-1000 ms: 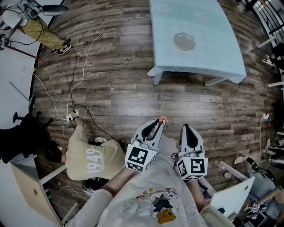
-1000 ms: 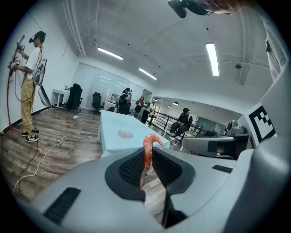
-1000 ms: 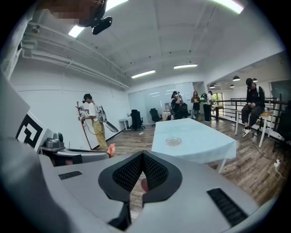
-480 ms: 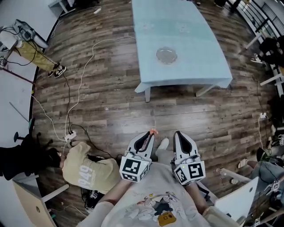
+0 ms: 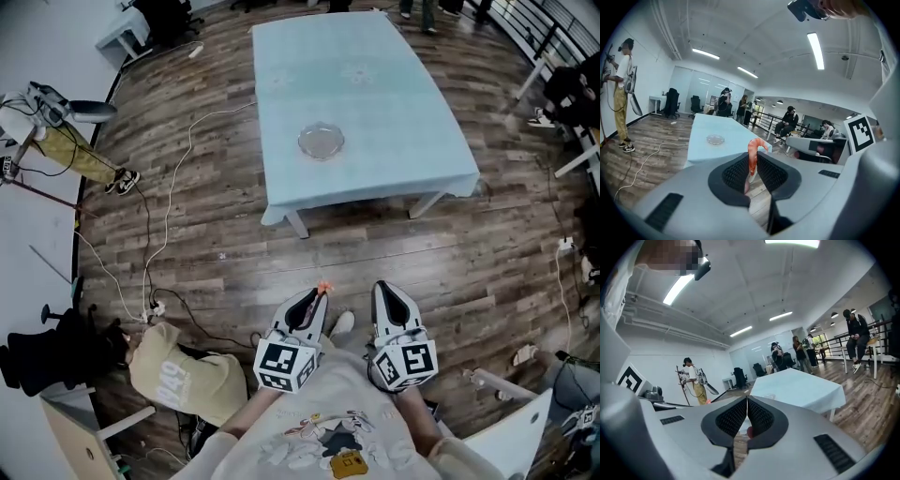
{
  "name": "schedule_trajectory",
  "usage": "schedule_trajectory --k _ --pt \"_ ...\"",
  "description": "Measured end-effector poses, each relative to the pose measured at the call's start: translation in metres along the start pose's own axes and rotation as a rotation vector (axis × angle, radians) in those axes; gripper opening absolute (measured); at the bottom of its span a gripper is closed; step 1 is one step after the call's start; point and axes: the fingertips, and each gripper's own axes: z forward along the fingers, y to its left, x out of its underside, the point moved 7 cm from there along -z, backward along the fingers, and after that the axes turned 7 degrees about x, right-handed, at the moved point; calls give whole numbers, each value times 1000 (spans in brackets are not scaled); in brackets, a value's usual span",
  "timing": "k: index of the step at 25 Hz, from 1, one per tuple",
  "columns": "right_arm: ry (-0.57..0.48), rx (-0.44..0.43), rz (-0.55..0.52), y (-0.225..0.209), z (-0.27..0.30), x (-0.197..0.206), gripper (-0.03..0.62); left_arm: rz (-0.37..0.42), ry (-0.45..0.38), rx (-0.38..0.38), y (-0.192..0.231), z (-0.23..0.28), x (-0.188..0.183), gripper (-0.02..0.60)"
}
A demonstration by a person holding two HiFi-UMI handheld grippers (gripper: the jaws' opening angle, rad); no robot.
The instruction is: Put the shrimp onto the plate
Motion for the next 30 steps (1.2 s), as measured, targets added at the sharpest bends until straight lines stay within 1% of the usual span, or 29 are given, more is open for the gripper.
schedule_trajectory --k 4,8,13,16,18,22,25,27,30 --pt "13 19 13 -20 -2 0 23 3 48 -5 -3 13 -6 60" --pt "61 61 62 -32 9 11 23 4 71 1 5 28 -12 60" --pt "65 67 15 -31 39 1 23 -5 69 49 21 58 -16 60" --pt "96 105 -9 -26 67 -2 23 -25 61 73 41 78 -25 60" --pt "123 133 -13 -18 87 -6 23 -36 51 81 57 86 -35 60" --pt "133 121 -40 9 144 -24 23 -35 23 109 105 100 -65 60" --pt "120 115 -51 30 188 -41 23 -55 26 144 146 106 -86 60" --pt "102 121 -48 48 216 -53 23 -72 27 153 178 105 -101 60" --pt "82 130 -46 74 258 -65 23 -67 28 158 223 104 -123 60"
